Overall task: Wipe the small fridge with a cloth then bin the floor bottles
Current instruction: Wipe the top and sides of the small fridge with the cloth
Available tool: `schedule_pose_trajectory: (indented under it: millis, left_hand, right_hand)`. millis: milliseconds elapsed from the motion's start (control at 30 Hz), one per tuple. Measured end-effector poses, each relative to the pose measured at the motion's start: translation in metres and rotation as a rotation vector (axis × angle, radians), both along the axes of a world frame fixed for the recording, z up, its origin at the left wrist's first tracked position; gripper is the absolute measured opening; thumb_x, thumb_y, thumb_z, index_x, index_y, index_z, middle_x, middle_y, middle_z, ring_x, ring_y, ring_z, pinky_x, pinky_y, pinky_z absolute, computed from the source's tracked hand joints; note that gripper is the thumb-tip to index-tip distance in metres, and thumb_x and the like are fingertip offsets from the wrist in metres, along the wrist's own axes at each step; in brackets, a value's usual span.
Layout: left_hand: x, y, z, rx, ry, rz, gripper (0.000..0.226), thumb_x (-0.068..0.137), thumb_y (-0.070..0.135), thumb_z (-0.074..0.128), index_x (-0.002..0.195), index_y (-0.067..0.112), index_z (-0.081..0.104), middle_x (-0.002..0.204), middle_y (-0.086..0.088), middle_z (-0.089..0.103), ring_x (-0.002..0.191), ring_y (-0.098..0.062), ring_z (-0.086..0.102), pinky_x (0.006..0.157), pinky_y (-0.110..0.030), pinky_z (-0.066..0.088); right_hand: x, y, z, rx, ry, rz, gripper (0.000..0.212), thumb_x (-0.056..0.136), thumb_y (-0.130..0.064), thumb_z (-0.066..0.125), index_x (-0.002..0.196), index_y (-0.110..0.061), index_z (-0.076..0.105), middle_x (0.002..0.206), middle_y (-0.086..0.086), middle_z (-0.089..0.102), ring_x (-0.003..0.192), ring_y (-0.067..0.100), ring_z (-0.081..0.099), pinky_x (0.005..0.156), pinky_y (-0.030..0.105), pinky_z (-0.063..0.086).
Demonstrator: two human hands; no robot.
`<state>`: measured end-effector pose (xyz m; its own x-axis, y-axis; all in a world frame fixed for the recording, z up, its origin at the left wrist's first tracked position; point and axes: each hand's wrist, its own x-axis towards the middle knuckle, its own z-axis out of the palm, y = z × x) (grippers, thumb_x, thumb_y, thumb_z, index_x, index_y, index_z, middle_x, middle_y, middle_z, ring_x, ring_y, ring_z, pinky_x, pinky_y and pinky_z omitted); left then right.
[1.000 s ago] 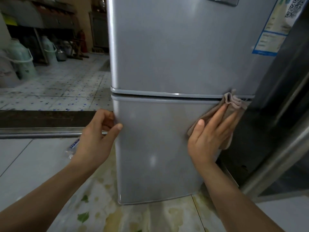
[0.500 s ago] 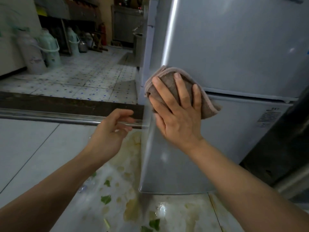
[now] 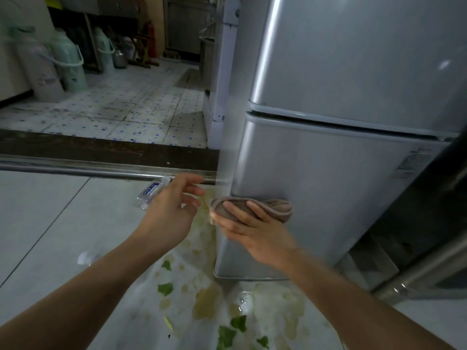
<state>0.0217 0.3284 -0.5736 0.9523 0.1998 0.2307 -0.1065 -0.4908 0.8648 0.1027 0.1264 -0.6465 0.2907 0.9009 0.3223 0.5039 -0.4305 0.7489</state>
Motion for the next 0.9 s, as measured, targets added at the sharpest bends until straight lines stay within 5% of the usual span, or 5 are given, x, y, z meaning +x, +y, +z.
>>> schedule_pose_trajectory:
  millis: [167, 300, 600, 733, 900]
  left_hand:
    - [0.012, -0.014, -0.001, 0.012, -0.022, 0.031, 0.041, 0.085, -0.005, 0.051, 0.115, 0.024, 0.047, 0.098, 0.010, 0.060, 0.091, -0.007, 0.059, 0.080, -0.026, 0.048]
    - [0.026, -0.045, -0.008, -0.001, -0.010, 0.051, 0.035, 0.083, 0.011, 0.063, 0.110, 0.024, 0.045, 0.101, 0.011, 0.058, 0.094, -0.010, 0.058, 0.084, -0.032, 0.048]
    - [0.042, -0.063, -0.015, 0.167, -0.093, 0.162, 0.030, 0.082, 0.028, 0.066, 0.096, 0.018, 0.041, 0.090, 0.001, 0.057, 0.086, -0.023, 0.056, 0.075, -0.037, 0.044]
    - [0.042, -0.061, -0.016, 0.156, -0.094, 0.128, 0.028, 0.083, 0.023, 0.066, 0.093, 0.017, 0.040, 0.081, 0.006, 0.054, 0.082, -0.023, 0.057, 0.075, -0.038, 0.046]
    - [0.044, -0.059, -0.020, 0.174, -0.102, 0.150, 0.028, 0.083, 0.025, 0.066, 0.091, 0.020, 0.039, 0.078, 0.006, 0.054, 0.077, -0.021, 0.056, 0.070, -0.036, 0.043]
  right_hand:
    - [0.027, -0.044, 0.065, 0.310, -0.257, 0.073, 0.064, 0.091, -0.034, 0.054, 0.149, -0.034, 0.026, 0.154, -0.009, 0.024, 0.144, 0.025, 0.014, 0.117, 0.046, 0.003]
    - [0.039, -0.056, 0.061, 0.520, -0.213, 0.011, 0.056, 0.097, -0.042, 0.041, 0.150, -0.034, 0.024, 0.156, -0.006, 0.016, 0.147, 0.028, 0.004, 0.117, 0.050, 0.003]
    - [0.024, -0.102, -0.021, 0.121, -0.108, 0.014, 0.089, 0.073, -0.018, 0.065, 0.149, -0.030, 0.021, 0.153, -0.014, 0.022, 0.144, 0.022, 0.012, 0.117, 0.043, 0.005]
    - [0.037, -0.111, 0.037, 0.407, -0.157, 0.036, 0.064, 0.090, -0.021, 0.045, 0.149, -0.030, 0.023, 0.156, -0.006, 0.016, 0.144, 0.026, 0.009, 0.117, 0.046, 0.003]
    - [0.028, -0.098, 0.042, 0.627, -0.032, 0.009, 0.060, 0.087, -0.024, 0.055, 0.143, -0.025, 0.034, 0.153, 0.004, 0.019, 0.140, 0.039, 0.014, 0.115, 0.054, 0.008]
